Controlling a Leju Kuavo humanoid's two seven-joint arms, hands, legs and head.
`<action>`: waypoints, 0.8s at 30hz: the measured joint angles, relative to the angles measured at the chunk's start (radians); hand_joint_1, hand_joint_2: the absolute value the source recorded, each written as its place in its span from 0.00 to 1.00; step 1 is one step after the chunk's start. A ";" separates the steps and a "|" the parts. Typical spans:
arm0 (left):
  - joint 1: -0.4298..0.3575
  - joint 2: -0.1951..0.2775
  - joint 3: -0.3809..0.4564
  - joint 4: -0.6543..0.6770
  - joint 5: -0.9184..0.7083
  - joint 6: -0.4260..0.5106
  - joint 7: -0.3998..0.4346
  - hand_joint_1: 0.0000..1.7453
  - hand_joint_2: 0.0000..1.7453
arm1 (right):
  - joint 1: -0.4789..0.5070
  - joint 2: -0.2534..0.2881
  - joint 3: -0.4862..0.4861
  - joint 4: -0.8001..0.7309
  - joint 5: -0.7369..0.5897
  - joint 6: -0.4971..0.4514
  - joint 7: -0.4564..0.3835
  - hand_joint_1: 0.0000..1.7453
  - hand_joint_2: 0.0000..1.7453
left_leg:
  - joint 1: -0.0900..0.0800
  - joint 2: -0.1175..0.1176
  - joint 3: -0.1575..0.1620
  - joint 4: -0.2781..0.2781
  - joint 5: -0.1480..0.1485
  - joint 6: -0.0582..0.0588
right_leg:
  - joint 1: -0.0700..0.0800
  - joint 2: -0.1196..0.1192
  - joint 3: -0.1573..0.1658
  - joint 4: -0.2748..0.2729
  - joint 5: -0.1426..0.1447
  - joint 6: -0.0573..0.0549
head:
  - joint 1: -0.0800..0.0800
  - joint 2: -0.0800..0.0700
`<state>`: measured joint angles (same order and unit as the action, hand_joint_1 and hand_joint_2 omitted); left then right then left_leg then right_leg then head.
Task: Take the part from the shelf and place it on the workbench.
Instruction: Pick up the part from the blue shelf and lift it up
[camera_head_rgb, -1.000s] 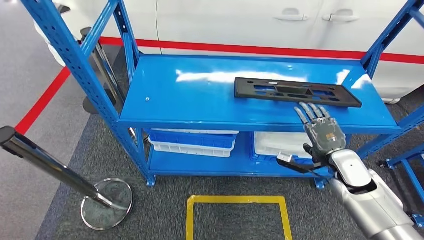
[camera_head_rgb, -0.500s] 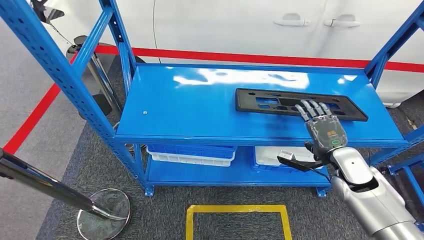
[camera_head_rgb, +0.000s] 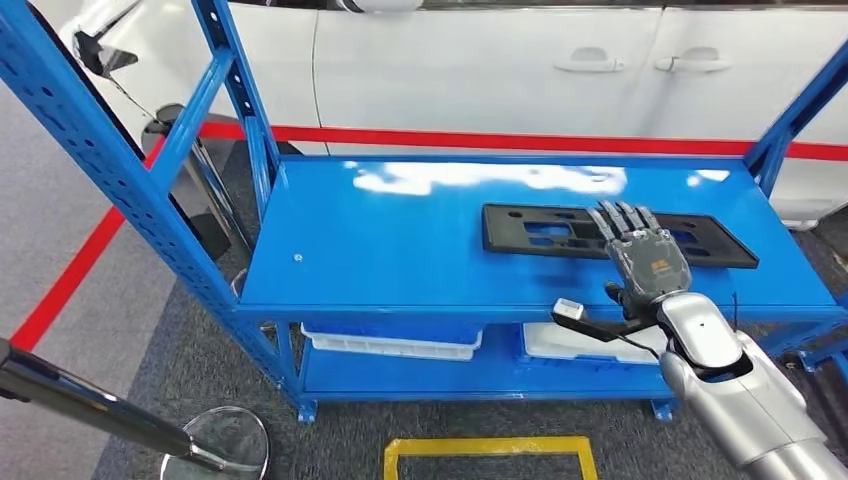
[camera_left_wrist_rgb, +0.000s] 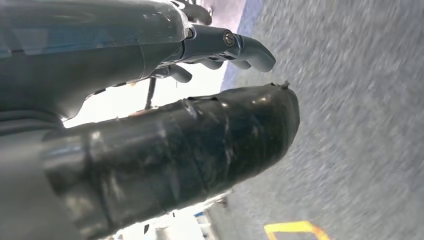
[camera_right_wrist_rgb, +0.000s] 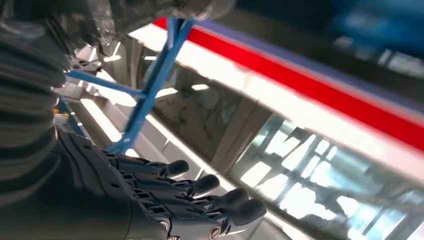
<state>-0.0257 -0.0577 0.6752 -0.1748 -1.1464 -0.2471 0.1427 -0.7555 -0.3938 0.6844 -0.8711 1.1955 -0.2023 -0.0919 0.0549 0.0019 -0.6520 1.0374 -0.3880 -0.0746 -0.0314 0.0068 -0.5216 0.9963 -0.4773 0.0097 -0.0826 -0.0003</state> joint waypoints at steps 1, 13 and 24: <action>0.000 -0.001 0.000 0.001 0.001 0.000 -0.001 0.00 0.00 | 0.000 0.000 0.000 0.000 0.000 0.001 0.000 0.00 0.00 | -0.003 0.000 -0.004 0.003 -0.011 0.003 | 0.000 0.000 -0.001 0.005 -0.002 0.002 | -0.001 0.000; -0.009 0.000 0.017 0.002 0.024 0.007 -0.029 0.00 0.00 | -0.064 -0.011 0.000 0.013 -0.106 0.123 -0.072 0.00 0.00 | -0.011 -0.021 -0.013 0.024 -0.032 0.080 | 0.001 -0.002 0.005 -0.007 -0.023 -0.002 | 0.005 0.000; -0.011 0.001 0.028 0.002 0.026 0.005 -0.031 0.00 0.00 | -0.072 -0.011 0.000 0.024 -0.116 0.129 -0.073 0.00 0.00 | -0.015 -0.009 0.027 -0.020 -0.023 0.120 | -0.010 -0.006 -0.138 0.261 -0.130 0.044 | 0.010 0.000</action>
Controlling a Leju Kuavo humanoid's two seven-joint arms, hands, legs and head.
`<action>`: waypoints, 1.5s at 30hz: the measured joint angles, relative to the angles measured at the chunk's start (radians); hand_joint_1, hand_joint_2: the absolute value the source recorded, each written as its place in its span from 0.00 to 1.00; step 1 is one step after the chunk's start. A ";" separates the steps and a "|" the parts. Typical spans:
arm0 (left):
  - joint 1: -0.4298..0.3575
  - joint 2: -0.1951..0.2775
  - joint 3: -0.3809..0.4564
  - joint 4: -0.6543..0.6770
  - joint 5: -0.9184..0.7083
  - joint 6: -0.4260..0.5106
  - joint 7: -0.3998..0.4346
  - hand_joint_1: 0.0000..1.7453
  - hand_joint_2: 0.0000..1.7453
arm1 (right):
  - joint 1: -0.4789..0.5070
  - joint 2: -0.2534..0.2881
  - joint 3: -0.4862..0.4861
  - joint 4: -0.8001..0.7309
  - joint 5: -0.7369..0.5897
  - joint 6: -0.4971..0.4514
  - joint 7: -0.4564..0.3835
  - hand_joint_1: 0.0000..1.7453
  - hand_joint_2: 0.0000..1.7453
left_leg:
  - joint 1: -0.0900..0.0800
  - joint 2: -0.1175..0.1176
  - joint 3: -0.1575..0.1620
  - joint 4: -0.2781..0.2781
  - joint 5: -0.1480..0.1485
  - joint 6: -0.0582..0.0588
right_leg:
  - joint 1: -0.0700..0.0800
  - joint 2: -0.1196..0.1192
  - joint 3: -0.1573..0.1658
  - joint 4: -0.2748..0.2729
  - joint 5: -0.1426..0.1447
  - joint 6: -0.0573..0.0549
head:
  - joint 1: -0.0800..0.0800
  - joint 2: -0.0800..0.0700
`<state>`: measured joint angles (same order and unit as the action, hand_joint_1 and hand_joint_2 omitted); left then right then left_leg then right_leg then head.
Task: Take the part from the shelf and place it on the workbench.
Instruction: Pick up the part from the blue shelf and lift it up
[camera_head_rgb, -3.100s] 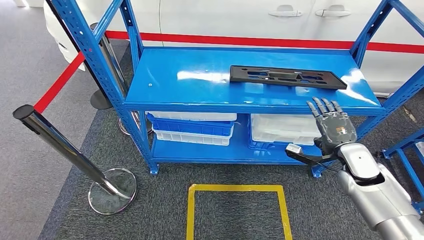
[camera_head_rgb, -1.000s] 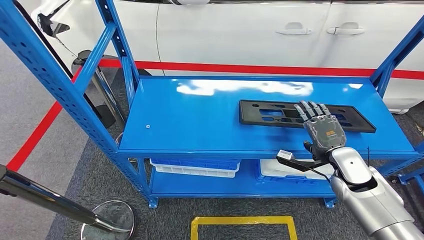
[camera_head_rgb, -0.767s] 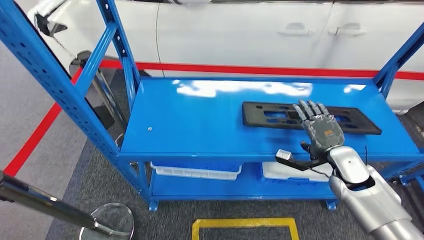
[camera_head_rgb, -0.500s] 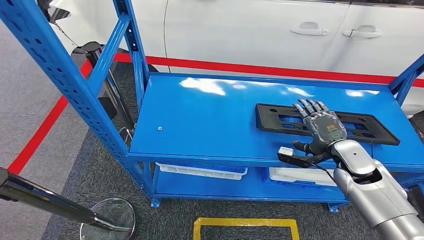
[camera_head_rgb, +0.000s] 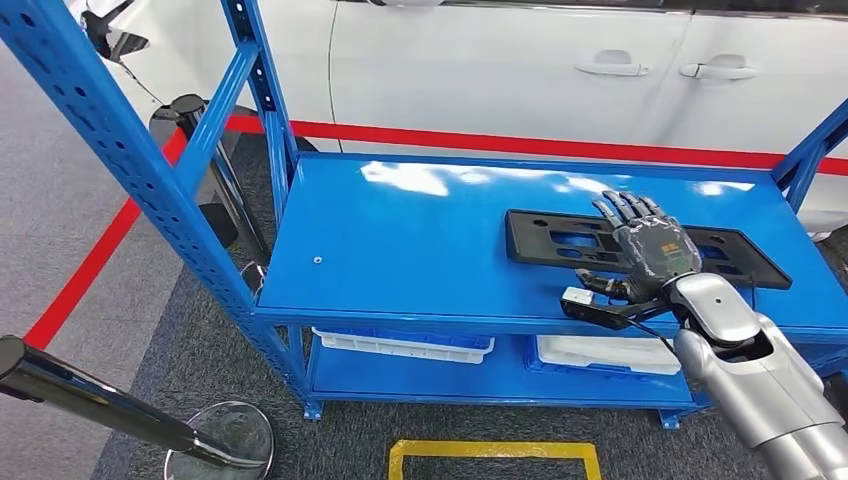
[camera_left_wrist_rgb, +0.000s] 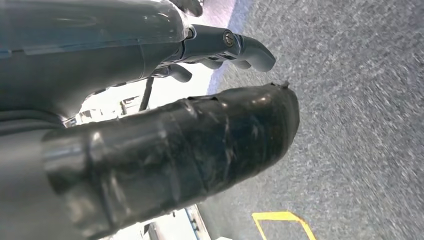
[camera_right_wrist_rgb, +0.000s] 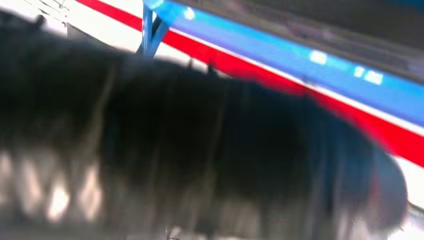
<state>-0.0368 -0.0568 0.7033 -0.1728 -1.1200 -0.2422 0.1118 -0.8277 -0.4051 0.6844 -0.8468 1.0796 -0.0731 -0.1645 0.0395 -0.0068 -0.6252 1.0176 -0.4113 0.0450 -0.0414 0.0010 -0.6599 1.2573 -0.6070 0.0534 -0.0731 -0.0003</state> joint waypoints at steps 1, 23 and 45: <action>0.000 0.000 0.000 0.000 0.000 0.000 0.000 0.00 0.00 | 0.002 0.000 0.000 0.002 0.000 0.001 0.000 0.00 0.00 | 0.001 0.000 0.001 0.002 -0.002 -0.004 | -0.003 0.000 -0.003 -0.010 0.022 0.000 | 0.000 0.000; 0.000 0.001 0.003 0.000 0.002 -0.004 0.002 0.00 0.00 | -0.003 0.004 0.001 0.004 -0.012 0.013 -0.006 0.00 0.00 | -0.023 -0.016 -0.005 0.032 -0.020 -0.026 | 0.039 0.027 0.086 -0.226 0.133 -0.048 | -0.004 0.000; -0.004 0.000 0.010 0.000 -0.015 0.013 0.003 0.00 0.00 | -0.003 0.005 0.007 -0.015 -0.057 -0.012 -0.003 0.00 0.25 | -0.031 -0.011 0.008 0.019 -0.019 -0.015 | 0.036 0.015 0.102 -0.247 0.135 -0.046 | 0.004 0.000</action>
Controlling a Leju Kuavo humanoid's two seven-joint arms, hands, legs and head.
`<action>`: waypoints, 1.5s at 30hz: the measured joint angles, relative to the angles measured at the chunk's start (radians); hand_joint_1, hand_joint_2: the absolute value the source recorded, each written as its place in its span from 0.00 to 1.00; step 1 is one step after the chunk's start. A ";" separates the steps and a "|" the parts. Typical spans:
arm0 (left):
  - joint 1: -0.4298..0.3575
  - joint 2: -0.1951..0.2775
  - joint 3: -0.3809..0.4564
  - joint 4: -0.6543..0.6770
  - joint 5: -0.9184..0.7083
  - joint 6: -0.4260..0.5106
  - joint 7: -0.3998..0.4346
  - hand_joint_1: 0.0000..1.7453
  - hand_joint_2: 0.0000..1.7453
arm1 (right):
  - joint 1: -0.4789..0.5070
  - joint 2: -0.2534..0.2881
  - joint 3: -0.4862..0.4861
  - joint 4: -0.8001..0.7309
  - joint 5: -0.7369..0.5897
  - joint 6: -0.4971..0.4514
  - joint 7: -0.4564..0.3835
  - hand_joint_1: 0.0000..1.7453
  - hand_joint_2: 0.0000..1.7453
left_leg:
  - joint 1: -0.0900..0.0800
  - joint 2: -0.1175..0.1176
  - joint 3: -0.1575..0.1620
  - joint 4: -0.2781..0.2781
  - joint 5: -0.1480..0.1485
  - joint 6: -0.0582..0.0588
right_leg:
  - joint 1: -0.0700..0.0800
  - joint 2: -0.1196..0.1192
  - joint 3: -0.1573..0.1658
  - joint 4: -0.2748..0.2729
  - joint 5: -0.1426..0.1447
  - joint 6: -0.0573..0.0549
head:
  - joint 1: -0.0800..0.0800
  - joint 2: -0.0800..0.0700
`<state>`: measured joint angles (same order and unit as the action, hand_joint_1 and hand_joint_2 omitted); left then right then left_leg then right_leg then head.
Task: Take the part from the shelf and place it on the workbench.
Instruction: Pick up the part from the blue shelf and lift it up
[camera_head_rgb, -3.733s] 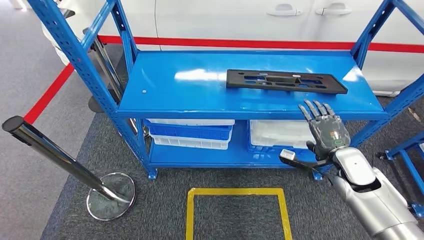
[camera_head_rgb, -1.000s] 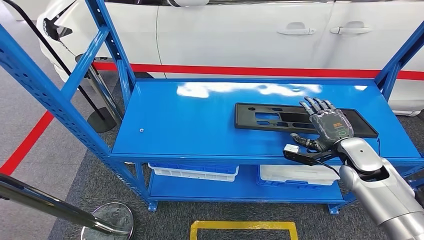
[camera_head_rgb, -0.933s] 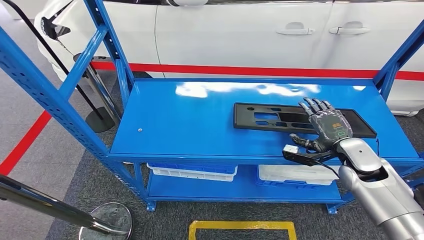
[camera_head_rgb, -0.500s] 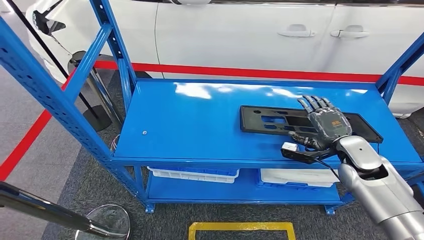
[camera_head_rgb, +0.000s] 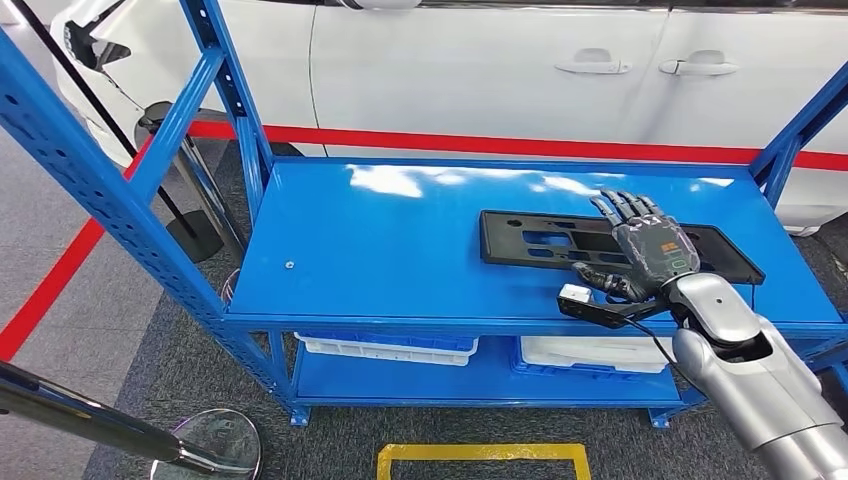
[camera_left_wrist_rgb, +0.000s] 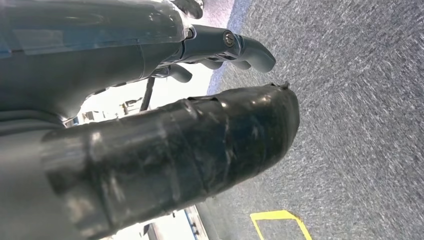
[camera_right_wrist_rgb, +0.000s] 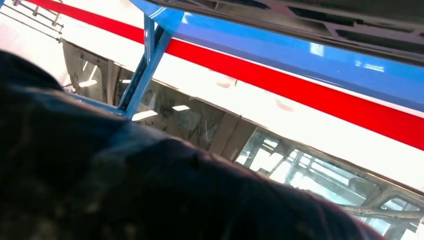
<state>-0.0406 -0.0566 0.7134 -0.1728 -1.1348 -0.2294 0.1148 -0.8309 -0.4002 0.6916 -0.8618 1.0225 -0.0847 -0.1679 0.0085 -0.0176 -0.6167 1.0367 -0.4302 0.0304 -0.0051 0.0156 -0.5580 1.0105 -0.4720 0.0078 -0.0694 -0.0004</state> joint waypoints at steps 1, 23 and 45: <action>0.000 0.000 0.001 0.000 0.000 0.000 0.000 0.00 0.00 | 0.001 0.000 0.000 -0.002 0.000 0.000 0.000 0.00 0.50 | 0.000 0.000 0.000 0.000 0.000 0.000 | 0.000 0.000 0.000 0.000 0.000 0.002 | 0.000 0.000; 0.001 0.002 0.003 0.000 -0.018 -0.004 -0.015 0.00 0.00 | 0.032 -0.033 0.000 -0.010 -0.102 0.173 -0.077 0.00 1.00 | 0.002 0.001 0.000 -0.002 0.001 -0.001 | 0.002 0.000 -0.003 0.003 -0.001 0.002 | 0.000 0.000; -0.005 0.005 0.006 0.000 -0.062 -0.011 -0.034 0.00 0.00 | -0.007 0.101 0.002 0.152 -0.088 0.035 0.033 0.00 1.00 | 0.003 0.001 0.001 -0.002 0.001 -0.002 | 0.002 0.000 -0.003 0.005 -0.001 0.002 | 0.000 0.000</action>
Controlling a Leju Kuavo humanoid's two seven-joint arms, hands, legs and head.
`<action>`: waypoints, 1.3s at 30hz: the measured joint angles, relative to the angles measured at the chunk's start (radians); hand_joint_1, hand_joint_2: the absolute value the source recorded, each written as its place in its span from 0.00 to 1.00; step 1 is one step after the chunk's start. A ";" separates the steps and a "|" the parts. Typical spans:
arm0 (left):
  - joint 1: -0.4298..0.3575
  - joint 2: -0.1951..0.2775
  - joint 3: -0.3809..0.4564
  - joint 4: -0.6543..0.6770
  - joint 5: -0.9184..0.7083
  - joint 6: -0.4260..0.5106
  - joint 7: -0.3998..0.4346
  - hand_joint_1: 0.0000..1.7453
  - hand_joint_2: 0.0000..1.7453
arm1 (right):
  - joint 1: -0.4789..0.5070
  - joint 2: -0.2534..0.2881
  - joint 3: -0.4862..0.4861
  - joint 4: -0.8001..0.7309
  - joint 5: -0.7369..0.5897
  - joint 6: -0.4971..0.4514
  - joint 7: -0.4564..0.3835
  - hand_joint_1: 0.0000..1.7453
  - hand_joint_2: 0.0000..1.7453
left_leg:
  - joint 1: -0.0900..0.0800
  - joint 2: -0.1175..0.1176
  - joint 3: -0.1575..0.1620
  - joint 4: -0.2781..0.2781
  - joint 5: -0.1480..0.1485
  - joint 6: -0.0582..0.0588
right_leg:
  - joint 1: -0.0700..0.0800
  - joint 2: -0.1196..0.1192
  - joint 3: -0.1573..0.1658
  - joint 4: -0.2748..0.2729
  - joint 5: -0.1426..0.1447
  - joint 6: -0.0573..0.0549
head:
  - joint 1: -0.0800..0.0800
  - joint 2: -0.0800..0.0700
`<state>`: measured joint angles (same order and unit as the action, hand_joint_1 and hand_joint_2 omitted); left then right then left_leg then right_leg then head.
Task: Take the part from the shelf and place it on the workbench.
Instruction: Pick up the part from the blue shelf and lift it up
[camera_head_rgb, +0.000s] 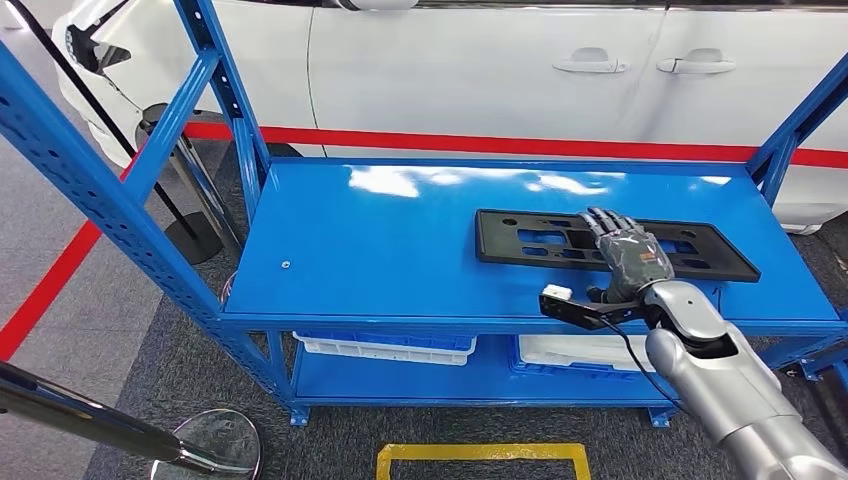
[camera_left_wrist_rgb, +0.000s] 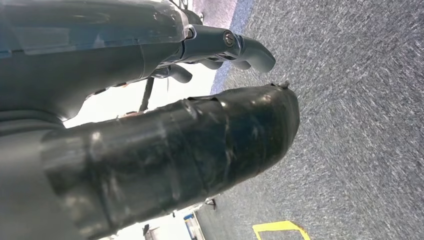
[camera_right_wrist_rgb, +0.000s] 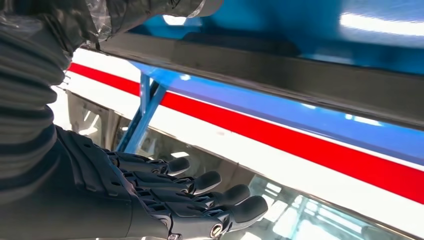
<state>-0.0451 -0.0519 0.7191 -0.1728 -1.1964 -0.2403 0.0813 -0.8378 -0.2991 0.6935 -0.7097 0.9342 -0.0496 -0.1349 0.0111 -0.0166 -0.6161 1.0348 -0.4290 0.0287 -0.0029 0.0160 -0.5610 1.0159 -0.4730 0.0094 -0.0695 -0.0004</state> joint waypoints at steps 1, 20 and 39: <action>0.000 0.000 0.000 0.000 -0.001 0.000 0.000 0.00 0.00 | -0.001 0.006 0.000 0.007 0.001 -0.001 0.000 0.00 1.00 | 0.000 0.000 0.000 0.000 0.000 0.000 | 0.000 0.000 0.000 0.000 0.000 0.000 | 0.000 0.000; -0.004 0.000 -0.016 0.000 -0.031 -0.009 -0.009 0.00 0.00 | -0.035 0.152 0.000 0.199 0.059 0.012 0.062 0.00 1.00 | 0.000 0.000 0.000 0.000 0.000 0.000 | 0.000 0.000 0.000 0.000 0.000 0.000 | 0.000 0.000; -0.005 0.000 -0.020 0.000 -0.055 -0.012 -0.009 0.00 0.00 | -0.070 0.187 0.000 0.287 0.068 0.033 0.134 1.00 1.00 | 0.000 0.000 0.000 0.000 0.000 0.000 | 0.000 0.000 -0.001 0.000 0.000 0.000 | 0.000 0.000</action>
<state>-0.0501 -0.0514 0.6987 -0.1728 -1.2516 -0.2522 0.0720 -0.9073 -0.1123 0.6933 -0.4227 1.0018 -0.0164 -0.0010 0.0110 -0.0162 -0.6157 1.0349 -0.4289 0.0286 -0.0031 0.0163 -0.5617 1.0160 -0.4732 0.0091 -0.0695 -0.0004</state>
